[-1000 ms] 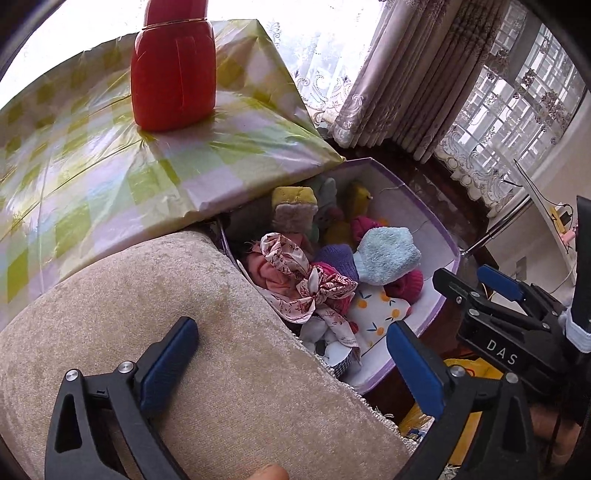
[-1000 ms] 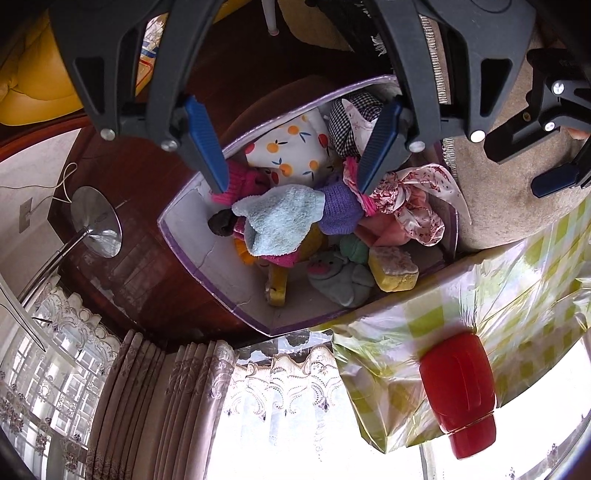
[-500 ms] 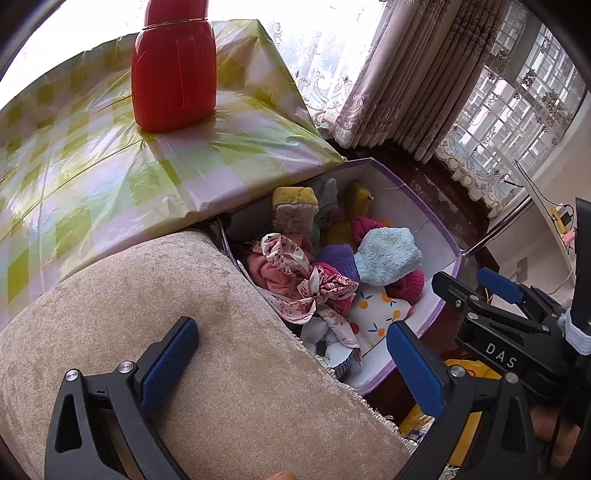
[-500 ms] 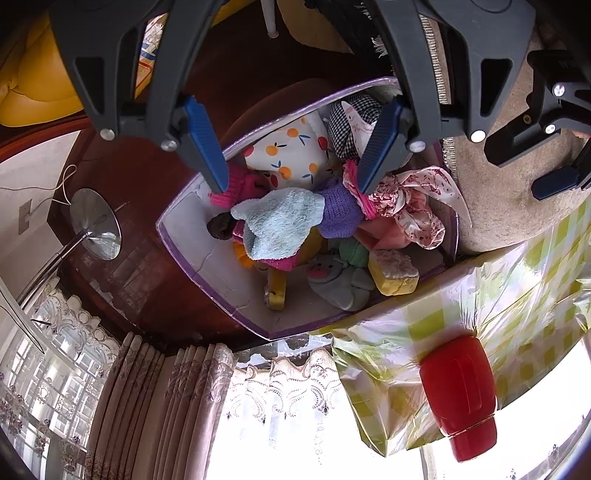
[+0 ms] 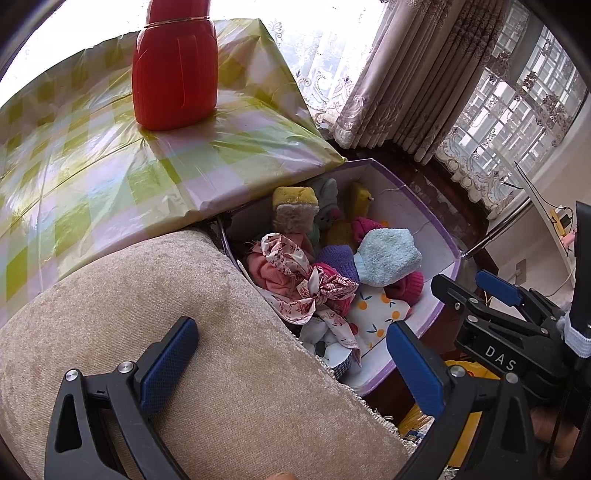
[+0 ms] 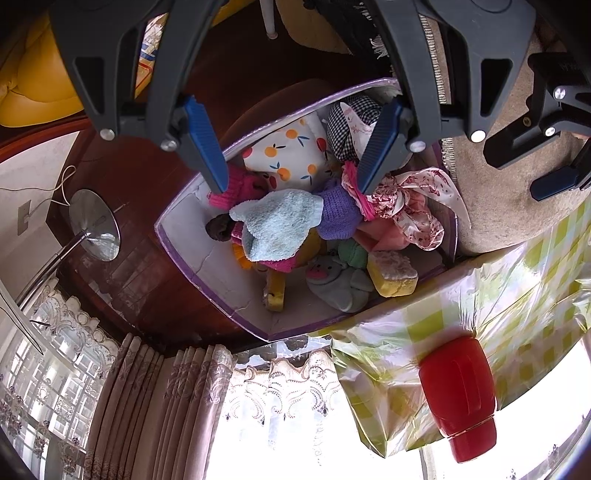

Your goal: Organize soft objects

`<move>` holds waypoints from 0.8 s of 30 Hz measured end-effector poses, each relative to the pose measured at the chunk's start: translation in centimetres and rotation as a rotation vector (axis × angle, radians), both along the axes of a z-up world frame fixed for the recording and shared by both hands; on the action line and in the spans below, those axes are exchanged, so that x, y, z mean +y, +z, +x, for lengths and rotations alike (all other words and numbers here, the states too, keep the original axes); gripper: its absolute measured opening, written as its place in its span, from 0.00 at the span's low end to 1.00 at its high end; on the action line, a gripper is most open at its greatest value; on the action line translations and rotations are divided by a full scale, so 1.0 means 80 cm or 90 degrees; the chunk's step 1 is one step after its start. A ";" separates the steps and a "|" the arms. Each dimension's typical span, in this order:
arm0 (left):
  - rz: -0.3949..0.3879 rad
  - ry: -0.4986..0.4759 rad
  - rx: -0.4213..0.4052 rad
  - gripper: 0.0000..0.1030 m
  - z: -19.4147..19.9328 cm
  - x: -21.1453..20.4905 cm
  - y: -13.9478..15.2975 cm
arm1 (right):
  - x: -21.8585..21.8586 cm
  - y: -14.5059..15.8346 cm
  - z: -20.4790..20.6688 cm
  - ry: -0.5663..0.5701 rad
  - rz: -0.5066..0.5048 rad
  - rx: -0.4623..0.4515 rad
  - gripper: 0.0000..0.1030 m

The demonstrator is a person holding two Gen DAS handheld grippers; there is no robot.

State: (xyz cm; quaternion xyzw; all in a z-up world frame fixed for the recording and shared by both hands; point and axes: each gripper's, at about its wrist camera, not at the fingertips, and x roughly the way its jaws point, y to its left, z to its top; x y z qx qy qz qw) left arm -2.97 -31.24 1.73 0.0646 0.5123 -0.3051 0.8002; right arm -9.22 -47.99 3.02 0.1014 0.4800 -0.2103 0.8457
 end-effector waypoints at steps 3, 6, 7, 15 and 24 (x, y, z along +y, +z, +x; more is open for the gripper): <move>0.001 0.001 0.002 1.00 0.000 0.000 -0.001 | 0.000 0.000 0.000 -0.001 0.000 0.000 0.72; 0.003 0.002 0.005 1.00 0.000 -0.001 -0.001 | 0.000 0.000 0.000 -0.001 0.000 0.000 0.72; 0.004 0.002 0.005 1.00 0.001 -0.001 -0.001 | 0.001 0.000 0.000 -0.001 0.000 0.000 0.72; 0.003 0.003 0.007 1.00 0.001 -0.002 -0.002 | 0.000 0.000 0.000 0.000 0.002 0.000 0.72; 0.003 0.003 0.007 1.00 0.001 -0.002 -0.001 | 0.001 0.000 0.000 0.000 0.002 0.001 0.72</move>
